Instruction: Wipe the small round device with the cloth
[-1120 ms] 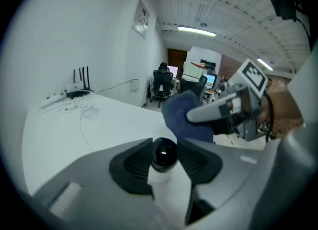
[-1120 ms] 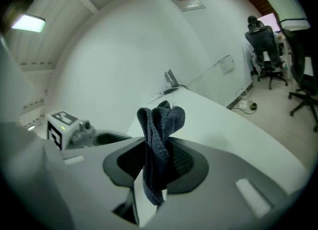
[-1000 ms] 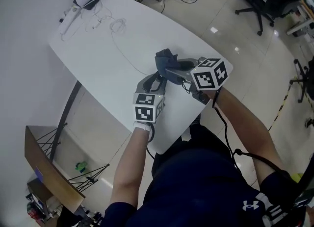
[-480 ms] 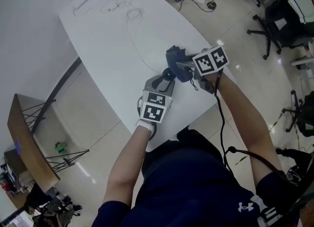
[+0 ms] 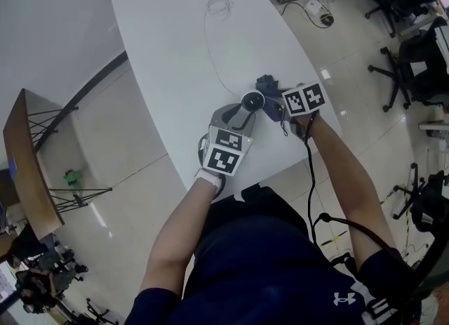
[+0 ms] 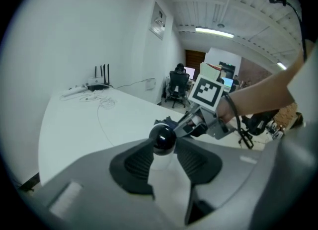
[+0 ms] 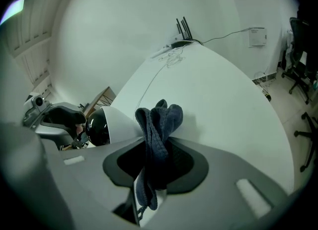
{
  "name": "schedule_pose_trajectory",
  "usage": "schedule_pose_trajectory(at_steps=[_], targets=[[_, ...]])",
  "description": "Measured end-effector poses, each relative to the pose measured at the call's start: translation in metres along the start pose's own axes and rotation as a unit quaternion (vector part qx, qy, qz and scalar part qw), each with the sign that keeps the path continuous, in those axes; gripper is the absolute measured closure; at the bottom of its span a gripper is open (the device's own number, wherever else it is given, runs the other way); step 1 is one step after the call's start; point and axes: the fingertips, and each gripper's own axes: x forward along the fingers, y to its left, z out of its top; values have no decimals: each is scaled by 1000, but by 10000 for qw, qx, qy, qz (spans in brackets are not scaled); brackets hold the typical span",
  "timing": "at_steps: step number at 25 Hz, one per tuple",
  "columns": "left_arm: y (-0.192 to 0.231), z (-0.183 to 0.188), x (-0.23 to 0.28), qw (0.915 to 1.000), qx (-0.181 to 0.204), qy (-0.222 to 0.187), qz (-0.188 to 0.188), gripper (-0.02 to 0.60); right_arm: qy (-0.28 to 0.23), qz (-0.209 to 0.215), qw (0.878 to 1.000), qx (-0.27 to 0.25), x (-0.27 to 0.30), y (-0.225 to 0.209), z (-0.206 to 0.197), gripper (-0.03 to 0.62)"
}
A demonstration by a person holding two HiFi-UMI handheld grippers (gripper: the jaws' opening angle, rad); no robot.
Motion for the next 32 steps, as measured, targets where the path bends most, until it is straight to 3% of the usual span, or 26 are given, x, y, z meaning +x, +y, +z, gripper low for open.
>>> schedule_pose_trajectory(at_steps=[3, 6, 10, 13, 19, 24, 32], targets=[[1, -1, -3, 10000, -31, -33, -53, 436, -193, -50, 9998, -62, -12, 3, 14, 490], [4, -2, -7, 9998, -83, -90, -126, 437, -739, -306, 9961, -372, -44, 19, 42, 490], [10, 5, -9, 9991, -272, -271, -200, 466, -1190, -686, 9739, -1807, -86, 70, 68, 490], [6, 12, -5, 9979, -261, -407, -441, 450, -1110, -425, 9511, -2851, -88, 116, 72, 490], [-5, 11, 4, 9985, -181, -343, -399, 449, -379, -181, 9227, -3833, -58, 129, 64, 490], [-1, 8, 5, 9990, -363, -262, -40, 449, -262, 103, 9198, -3914, -45, 110, 83, 490], [-16, 4, 7, 9979, -549, -256, 231, 450, 420, 1024, 9400, -3226, 14, 60, 78, 490]])
